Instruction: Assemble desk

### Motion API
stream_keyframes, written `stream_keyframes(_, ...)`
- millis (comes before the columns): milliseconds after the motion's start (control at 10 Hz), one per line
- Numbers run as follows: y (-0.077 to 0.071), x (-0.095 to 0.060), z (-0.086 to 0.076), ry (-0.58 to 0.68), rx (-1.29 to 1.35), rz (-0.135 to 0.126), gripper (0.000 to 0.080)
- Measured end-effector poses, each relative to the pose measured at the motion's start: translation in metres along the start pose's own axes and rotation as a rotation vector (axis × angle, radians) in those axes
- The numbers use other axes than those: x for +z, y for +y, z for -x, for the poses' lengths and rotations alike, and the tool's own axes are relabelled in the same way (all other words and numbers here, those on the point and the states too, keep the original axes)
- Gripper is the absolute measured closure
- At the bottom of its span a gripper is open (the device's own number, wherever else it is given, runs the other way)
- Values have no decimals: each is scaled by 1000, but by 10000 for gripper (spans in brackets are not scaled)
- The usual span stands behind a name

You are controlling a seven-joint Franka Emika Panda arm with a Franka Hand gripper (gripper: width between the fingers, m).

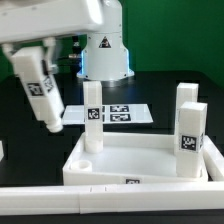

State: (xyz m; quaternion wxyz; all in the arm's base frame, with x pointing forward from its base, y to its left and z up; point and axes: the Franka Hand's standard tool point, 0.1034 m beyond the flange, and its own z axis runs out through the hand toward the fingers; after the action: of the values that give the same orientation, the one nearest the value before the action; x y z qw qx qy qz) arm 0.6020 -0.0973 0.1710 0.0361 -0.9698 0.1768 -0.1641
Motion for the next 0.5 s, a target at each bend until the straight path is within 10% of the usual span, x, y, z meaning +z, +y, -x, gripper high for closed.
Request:
stream_keyframes(100,-30,3,10,57,-26,5,514)
stream_keyframes(500,-34,10,13,195,-65,26,514)
